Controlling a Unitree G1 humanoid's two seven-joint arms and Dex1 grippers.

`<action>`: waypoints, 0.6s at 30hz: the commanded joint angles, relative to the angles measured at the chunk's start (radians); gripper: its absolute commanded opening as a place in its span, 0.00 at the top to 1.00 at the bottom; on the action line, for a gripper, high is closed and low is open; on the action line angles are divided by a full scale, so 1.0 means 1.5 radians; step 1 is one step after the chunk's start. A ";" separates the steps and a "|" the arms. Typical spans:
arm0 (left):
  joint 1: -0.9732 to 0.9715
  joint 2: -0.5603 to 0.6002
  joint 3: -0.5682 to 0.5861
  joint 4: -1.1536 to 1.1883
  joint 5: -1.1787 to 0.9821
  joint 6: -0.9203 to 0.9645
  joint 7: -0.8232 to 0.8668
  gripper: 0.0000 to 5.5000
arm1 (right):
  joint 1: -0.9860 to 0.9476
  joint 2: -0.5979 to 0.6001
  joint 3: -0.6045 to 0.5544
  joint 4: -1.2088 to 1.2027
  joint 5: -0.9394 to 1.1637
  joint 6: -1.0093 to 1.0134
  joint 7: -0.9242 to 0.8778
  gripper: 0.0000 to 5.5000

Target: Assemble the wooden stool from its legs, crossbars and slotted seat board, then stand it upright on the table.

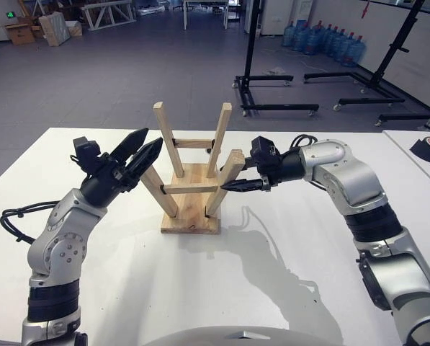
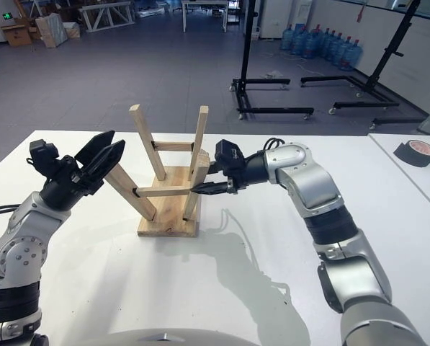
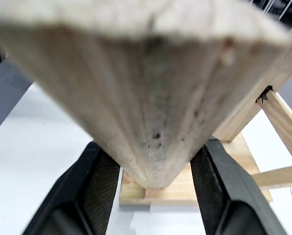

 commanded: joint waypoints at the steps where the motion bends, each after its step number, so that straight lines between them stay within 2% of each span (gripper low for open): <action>1: 0.007 -0.013 -0.078 0.010 0.003 0.049 -0.041 0.40 | 0.055 0.054 0.039 0.039 -0.006 -0.008 -0.020 0.63; 9: -0.005 -0.009 -0.082 0.027 0.006 0.050 -0.056 0.40 | 0.053 0.071 0.038 0.079 0.017 -0.008 -0.016 0.63; 11: -0.006 -0.009 -0.082 0.030 0.007 0.050 -0.059 0.40 | 0.051 0.071 0.032 0.076 0.032 0.003 -0.015 0.53; 18: -0.017 -0.004 -0.082 0.035 0.002 0.046 -0.065 0.40 | 0.054 0.066 -0.007 0.036 0.063 0.038 -0.023 0.32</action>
